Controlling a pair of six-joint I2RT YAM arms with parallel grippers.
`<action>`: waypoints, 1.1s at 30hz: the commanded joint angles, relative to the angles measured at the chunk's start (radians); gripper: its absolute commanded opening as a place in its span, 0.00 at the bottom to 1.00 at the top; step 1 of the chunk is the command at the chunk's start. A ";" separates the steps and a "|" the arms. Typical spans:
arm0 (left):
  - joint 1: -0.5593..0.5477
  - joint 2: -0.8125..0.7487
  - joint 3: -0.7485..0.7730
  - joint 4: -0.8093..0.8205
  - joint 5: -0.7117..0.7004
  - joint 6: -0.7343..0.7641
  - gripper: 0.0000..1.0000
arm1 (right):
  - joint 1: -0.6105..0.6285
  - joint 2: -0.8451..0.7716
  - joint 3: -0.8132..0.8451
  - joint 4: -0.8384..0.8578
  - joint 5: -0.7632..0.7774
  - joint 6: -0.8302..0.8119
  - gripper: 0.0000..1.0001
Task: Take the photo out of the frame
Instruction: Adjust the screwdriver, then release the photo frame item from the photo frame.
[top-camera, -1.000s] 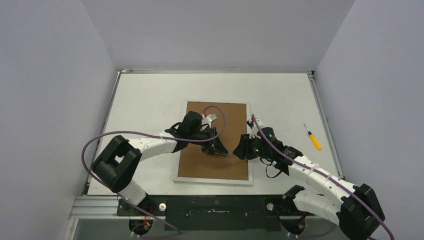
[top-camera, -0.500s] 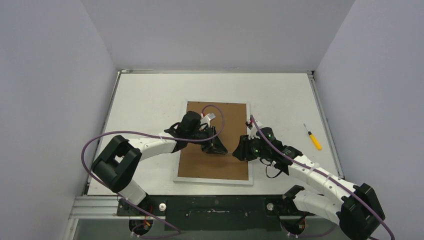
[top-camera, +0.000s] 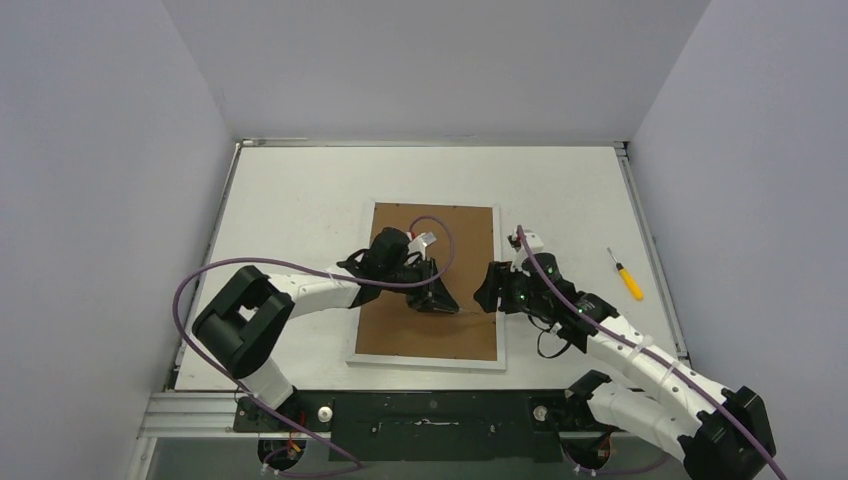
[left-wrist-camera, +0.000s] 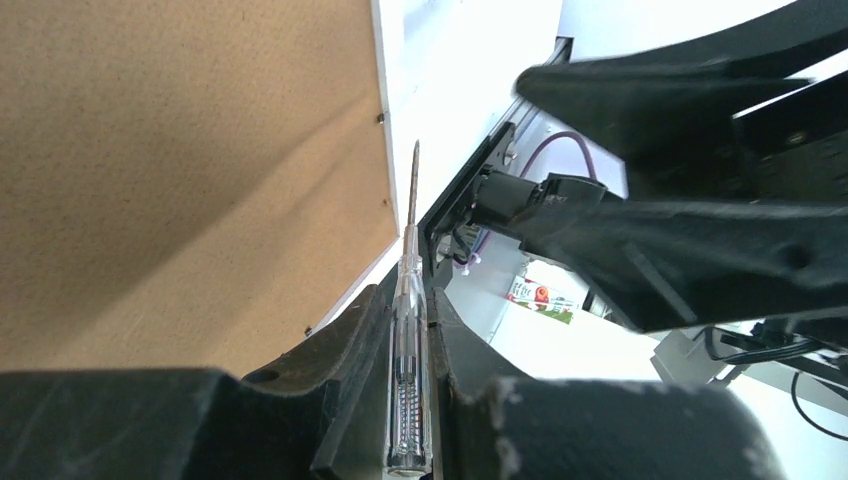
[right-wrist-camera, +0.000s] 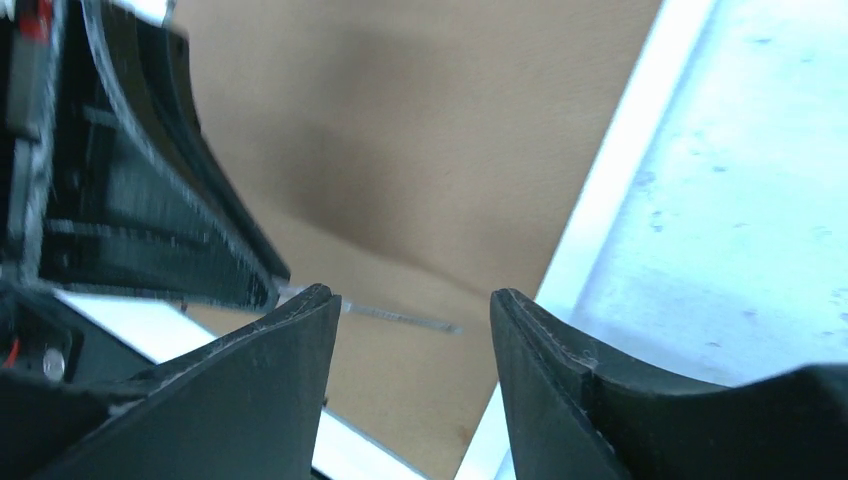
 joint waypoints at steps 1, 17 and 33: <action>-0.029 0.030 0.030 0.025 -0.028 -0.008 0.00 | -0.076 -0.030 -0.004 0.031 0.096 0.052 0.56; -0.041 0.127 0.069 0.037 0.028 -0.025 0.00 | -0.251 0.088 -0.224 0.302 -0.205 0.110 0.35; -0.041 0.178 0.080 0.079 0.054 -0.066 0.00 | -0.255 0.057 -0.243 0.299 -0.179 0.092 0.40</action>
